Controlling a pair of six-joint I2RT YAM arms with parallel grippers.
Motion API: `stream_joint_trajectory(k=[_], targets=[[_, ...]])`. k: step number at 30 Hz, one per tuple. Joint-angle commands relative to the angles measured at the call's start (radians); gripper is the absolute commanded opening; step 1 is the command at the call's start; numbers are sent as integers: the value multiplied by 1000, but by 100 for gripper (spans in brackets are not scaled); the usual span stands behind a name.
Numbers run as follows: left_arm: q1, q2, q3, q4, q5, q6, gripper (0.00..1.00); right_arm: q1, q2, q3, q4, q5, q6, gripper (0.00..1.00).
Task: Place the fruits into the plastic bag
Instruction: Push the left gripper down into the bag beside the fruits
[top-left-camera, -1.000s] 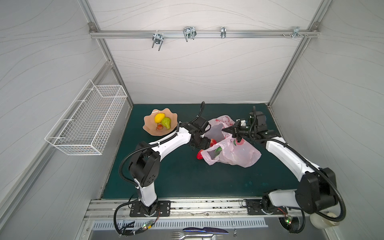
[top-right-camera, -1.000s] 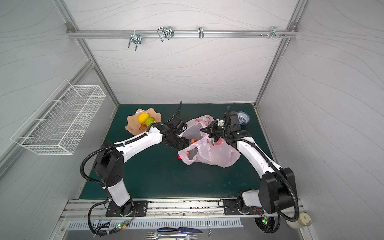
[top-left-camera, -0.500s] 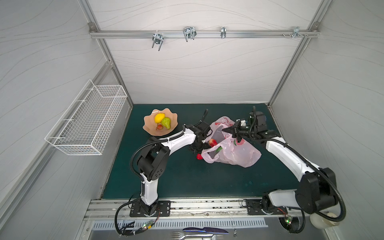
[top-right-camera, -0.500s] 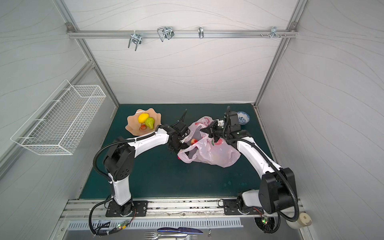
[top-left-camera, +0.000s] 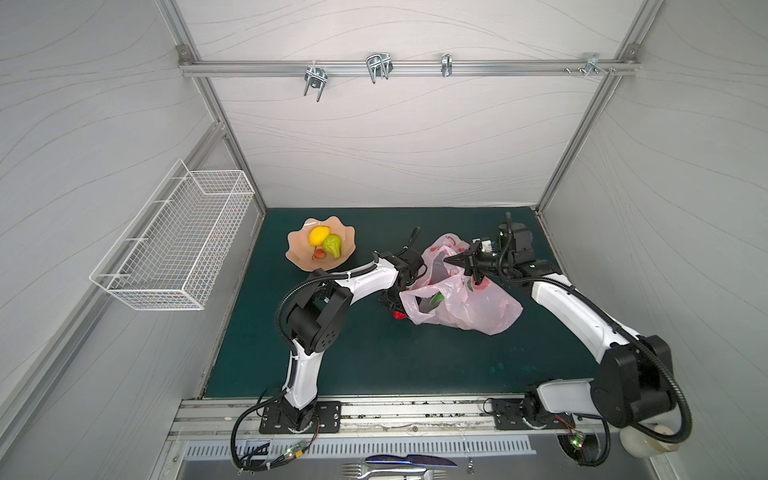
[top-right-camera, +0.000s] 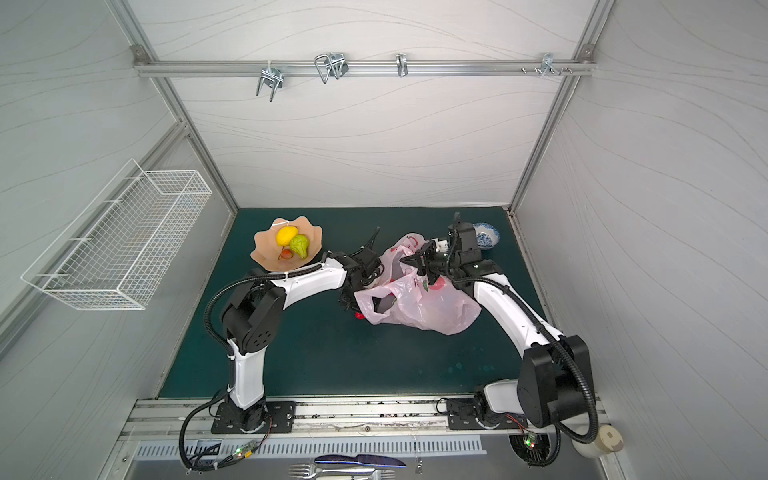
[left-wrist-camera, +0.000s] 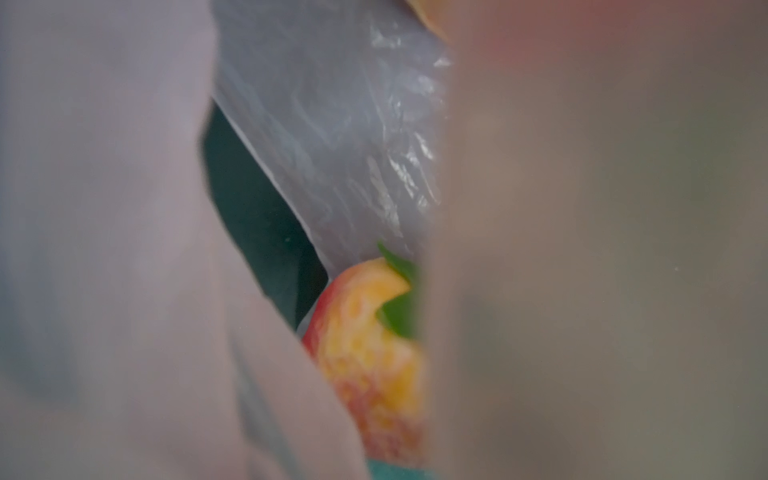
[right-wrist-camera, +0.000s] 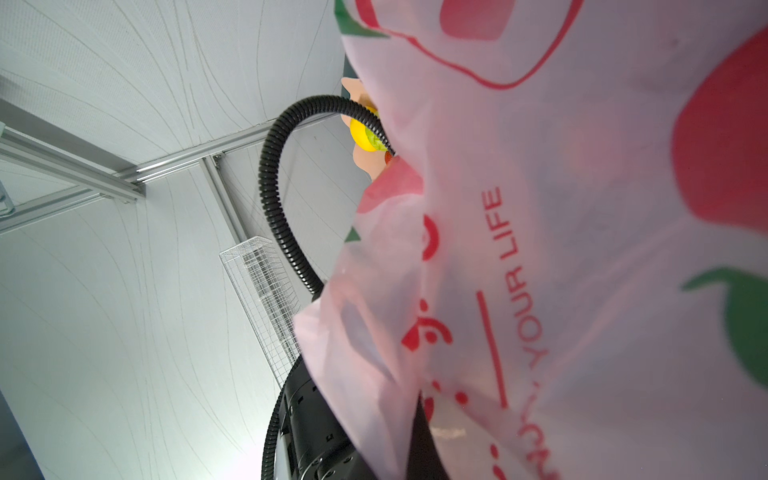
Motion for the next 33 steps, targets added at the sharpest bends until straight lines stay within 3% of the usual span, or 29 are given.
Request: stream_joint_trajectory(k=[1, 4, 10, 21, 27, 33], targets=[[-10, 29, 61, -11, 26, 13, 63, -3, -6, 14, -3, 6, 9, 0], [-11, 23, 81, -16, 34, 4, 49, -2, -4, 17, -5, 4, 8, 0], [-12, -7, 136, -29, 74, -5, 35, -3, 2, 21, -6, 4, 7, 0], [-47, 58, 209, 73, 237, -116, 34, 2, 10, 25, 0, 5, 7, 0], [-57, 98, 204, 117, 302, -142, 40, 5, 13, 24, 6, 9, 12, 0], [-53, 57, 144, 146, 281, -154, 81, 7, 21, 31, 13, 7, 14, 0]])
